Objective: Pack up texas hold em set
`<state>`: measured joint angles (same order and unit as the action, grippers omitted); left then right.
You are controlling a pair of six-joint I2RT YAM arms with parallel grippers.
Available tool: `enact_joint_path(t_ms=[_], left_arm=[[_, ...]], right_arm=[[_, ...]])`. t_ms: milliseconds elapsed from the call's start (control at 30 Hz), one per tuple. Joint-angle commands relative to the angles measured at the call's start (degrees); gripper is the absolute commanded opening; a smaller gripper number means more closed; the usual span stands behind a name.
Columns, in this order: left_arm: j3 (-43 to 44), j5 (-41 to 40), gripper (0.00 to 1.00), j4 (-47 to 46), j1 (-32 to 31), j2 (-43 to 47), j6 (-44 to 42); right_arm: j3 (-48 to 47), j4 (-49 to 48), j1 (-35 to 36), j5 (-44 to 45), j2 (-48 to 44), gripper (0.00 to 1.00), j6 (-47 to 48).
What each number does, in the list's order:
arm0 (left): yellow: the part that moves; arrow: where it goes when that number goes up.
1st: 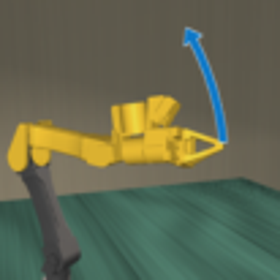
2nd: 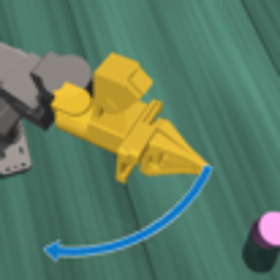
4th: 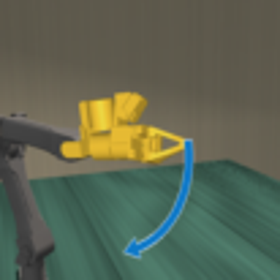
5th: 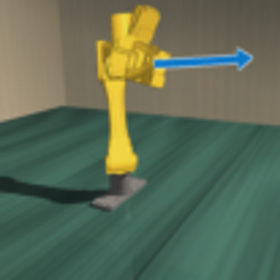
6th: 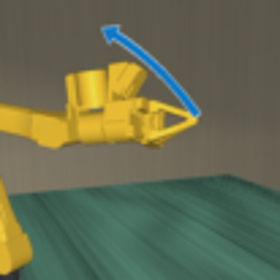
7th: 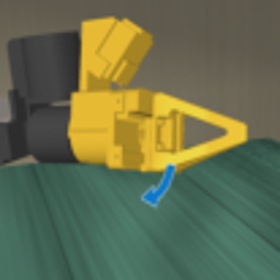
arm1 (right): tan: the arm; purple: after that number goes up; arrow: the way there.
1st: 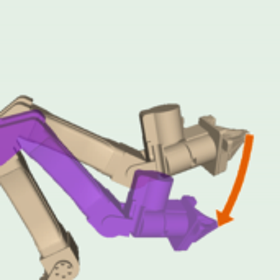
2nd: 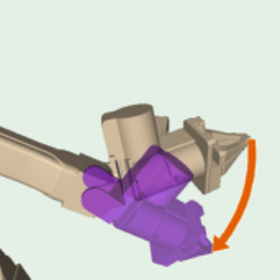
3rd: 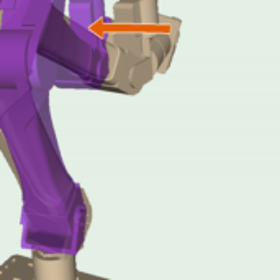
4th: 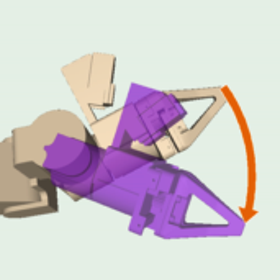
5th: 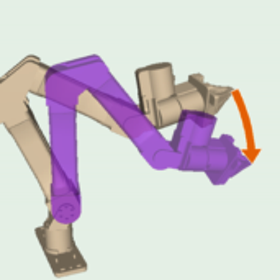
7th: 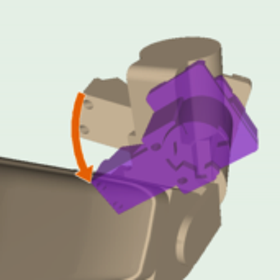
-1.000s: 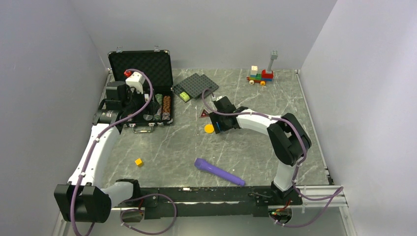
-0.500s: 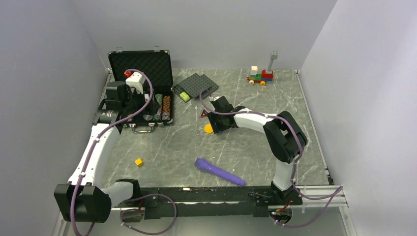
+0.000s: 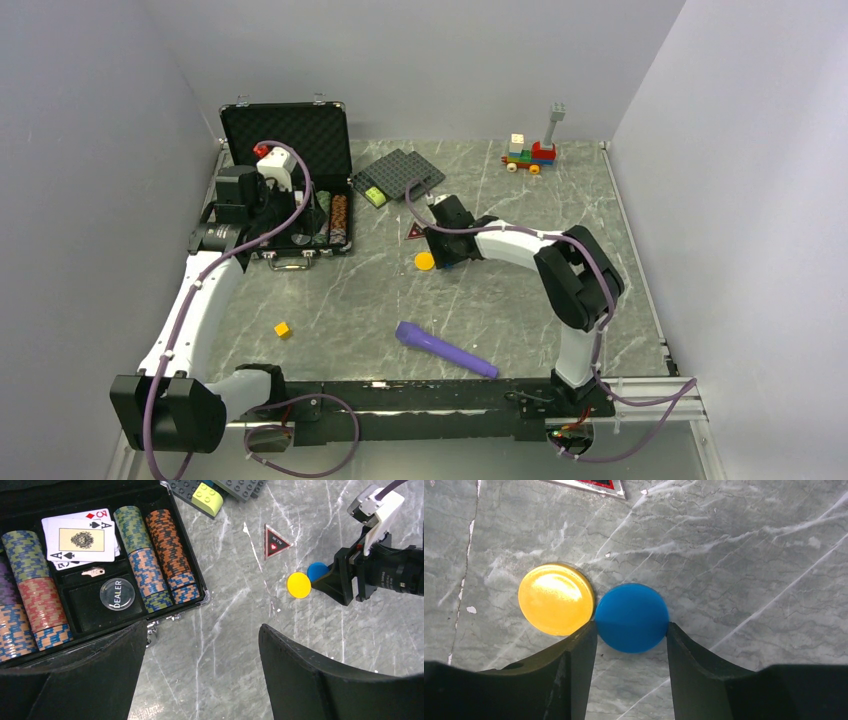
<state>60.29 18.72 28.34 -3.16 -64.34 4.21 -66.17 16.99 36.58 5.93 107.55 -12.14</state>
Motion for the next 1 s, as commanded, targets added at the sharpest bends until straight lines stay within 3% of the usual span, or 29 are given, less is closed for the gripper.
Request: enact_joint_path(t_ms=[0,200,467,700,967], left_arm=[[0.88,3.29,0.85,-1.76,-0.18,0.09,1.33],[-0.17,8.07,0.85,-3.57,-0.93,-2.65,3.72],[-1.29,16.47,0.84,-6.3,-5.17,-8.04,7.95],[-3.13,26.1,0.81,-11.42,-9.76,-13.14,13.14],[-4.0,33.3,0.72,-15.13,-12.72,-18.16,16.79]], right_arm=[[2.62,-1.31,0.12,0.25,-1.24,0.36,-0.47],[4.7,-3.5,0.68,0.7,-6.0,0.29,1.59],[10.58,-7.37,2.68,-0.71,-15.91,0.26,3.45],[16.93,-13.76,10.31,0.83,-25.33,0.25,7.41],[20.08,-20.16,17.28,3.53,-31.71,0.25,10.59]])
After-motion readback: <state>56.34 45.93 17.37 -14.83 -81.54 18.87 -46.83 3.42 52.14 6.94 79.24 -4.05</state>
